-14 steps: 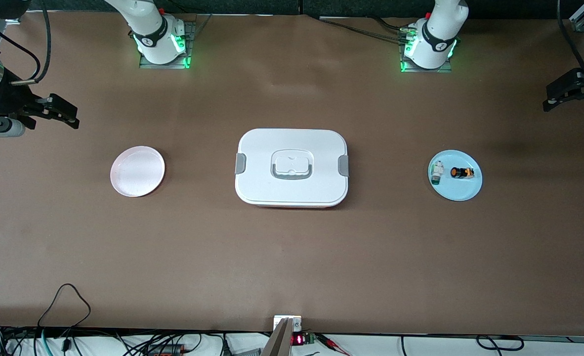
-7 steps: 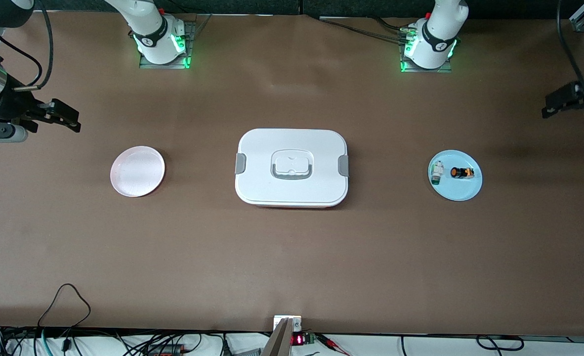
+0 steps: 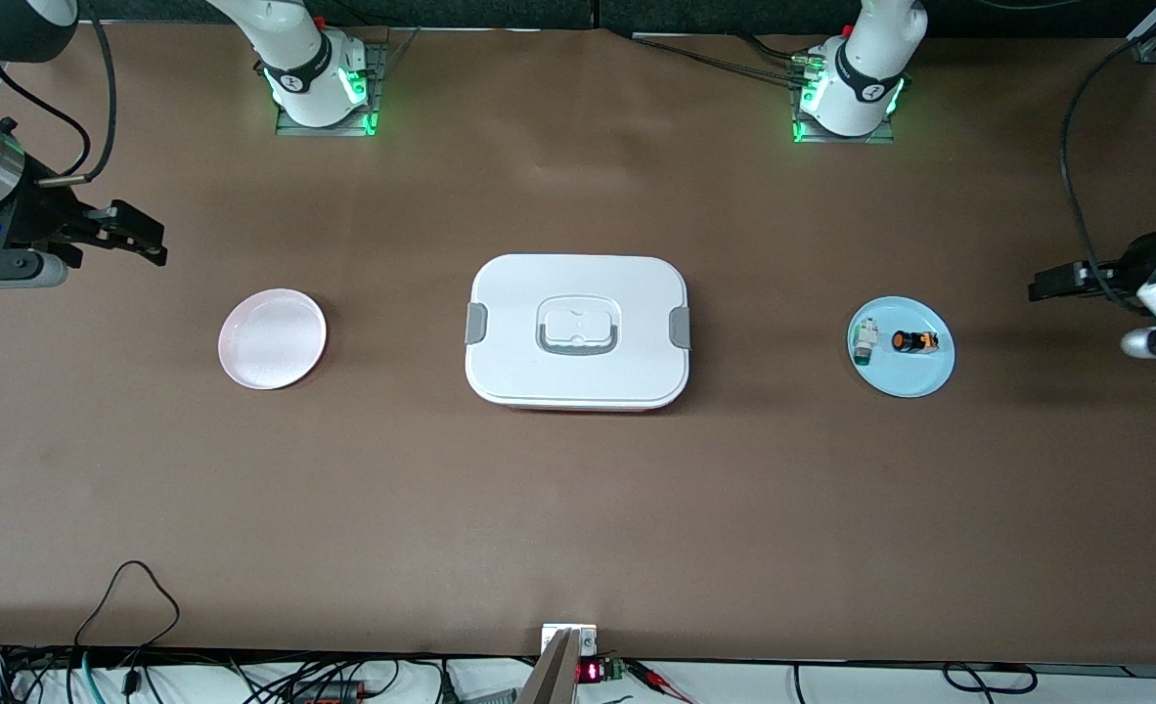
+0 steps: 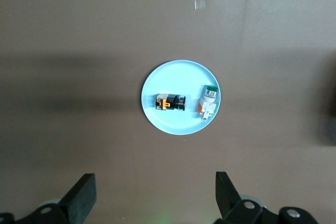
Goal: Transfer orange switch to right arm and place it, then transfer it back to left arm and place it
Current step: 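Reach the left gripper to the orange switch on the blue plate and grasp it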
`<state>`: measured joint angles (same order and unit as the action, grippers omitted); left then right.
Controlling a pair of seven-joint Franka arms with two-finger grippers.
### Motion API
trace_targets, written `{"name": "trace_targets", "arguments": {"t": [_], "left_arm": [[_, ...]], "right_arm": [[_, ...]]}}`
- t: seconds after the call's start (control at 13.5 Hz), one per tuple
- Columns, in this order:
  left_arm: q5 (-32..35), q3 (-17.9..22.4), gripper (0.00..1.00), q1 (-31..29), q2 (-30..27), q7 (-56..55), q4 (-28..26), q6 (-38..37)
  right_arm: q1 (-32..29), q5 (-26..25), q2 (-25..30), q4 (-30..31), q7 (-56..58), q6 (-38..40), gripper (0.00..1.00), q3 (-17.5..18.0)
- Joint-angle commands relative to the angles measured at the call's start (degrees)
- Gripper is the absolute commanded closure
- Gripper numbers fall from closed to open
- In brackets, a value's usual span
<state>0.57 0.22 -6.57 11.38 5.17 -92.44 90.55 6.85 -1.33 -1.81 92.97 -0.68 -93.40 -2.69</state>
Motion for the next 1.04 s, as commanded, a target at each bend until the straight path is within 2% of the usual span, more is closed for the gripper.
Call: {"name": "trace_targets", "arguments": {"t": [0.0,0.3,0.59,0.74,0.96], "left_arm": [[-1.0,-0.2,0.00,-0.2,-1.0,0.5,-8.2,7.5],[-2.5,-0.3,0.00,-1.0,-0.3,3.6,-16.8,20.3],[-8.5,-0.3,0.00,-4.1,4.9,8.7,-21.2,28.4],[-8.9,-0.3,0.00,-4.8,7.5,10.1,-23.4,33.7],[-8.9,-0.4,0.00,-4.6,10.8,10.5,-23.7,36.7]], "right_arm": [[0.6,-0.4,1.3,-1.0,0.9,4.1,0.00,0.8],[1.0,-0.4,1.6,-1.0,0.8,4.5,0.00,1.1],[1.1,-0.4,2.0,-1.0,0.2,4.7,0.00,1.4],[1.1,-0.2,2.0,-1.0,0.8,4.7,0.00,1.3],[1.0,0.4,2.2,-1.0,0.9,4.8,0.00,1.2]]}}
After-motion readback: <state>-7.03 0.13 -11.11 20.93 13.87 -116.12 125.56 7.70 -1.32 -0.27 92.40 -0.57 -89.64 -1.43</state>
